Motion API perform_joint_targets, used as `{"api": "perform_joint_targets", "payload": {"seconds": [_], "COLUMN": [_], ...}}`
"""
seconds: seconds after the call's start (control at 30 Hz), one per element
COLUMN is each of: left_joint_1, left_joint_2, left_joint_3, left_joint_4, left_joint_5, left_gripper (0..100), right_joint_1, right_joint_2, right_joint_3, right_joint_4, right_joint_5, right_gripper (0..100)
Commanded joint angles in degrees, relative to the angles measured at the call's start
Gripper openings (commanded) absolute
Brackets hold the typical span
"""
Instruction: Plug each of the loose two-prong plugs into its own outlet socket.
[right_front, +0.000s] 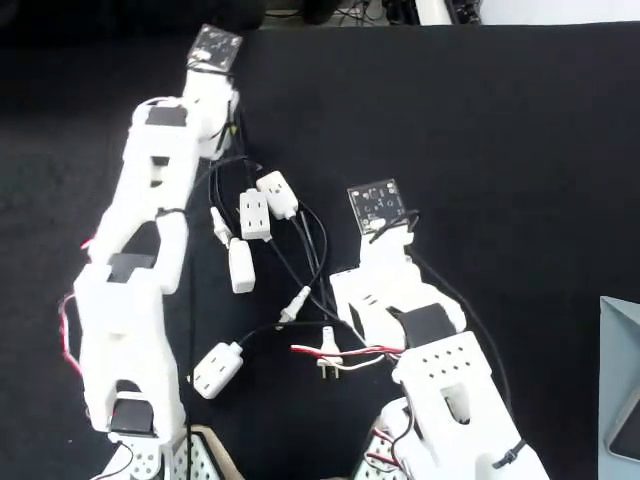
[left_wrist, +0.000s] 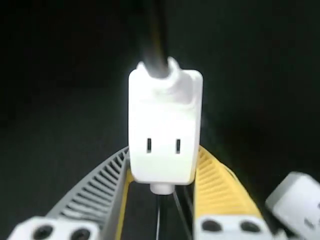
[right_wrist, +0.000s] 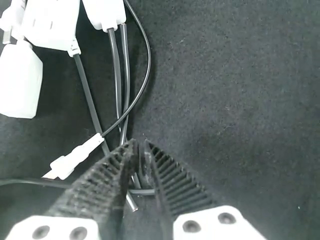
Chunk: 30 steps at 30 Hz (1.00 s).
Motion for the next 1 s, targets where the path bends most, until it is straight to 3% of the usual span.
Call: {"api": "perform_joint_targets", "payload": {"seconds": [0.0, 0.2, 0.37, 0.47, 0.67, 0.97], "left_joint_1": [2.5, 4.4, 4.2, 2.9, -0.1, -5.2], "left_joint_2": [3.4, 10.0, 11.5, 11.5, 11.5, 12.1], "left_joint_3": [-11.3, -18.2, -18.5, -21.3, -33.1, -51.6], "left_joint_4": [-0.8, -0.7, -0.2, 3.5, 17.2, 44.6], "left_joint_5": [-0.1, 0.2, 1.5, 3.8, 3.9, 6.8], "left_gripper": [3, 5, 27, 28, 27, 27], "right_joint_1": [0.9, 0.9, 0.9, 0.9, 0.9, 0.9], "right_joint_2": [-0.8, -0.8, -0.8, -0.8, -0.8, -1.1], "right_joint_3": [-0.3, -0.2, -0.2, -0.2, -0.2, -0.7], "right_joint_4": [-1.1, -1.1, -1.1, -1.1, -1.1, -1.1], "right_joint_5": [0.0, 0.0, 0.1, 0.1, 0.1, 0.1], "right_gripper": [1.4, 1.4, 1.4, 1.4, 1.4, 1.5]}}
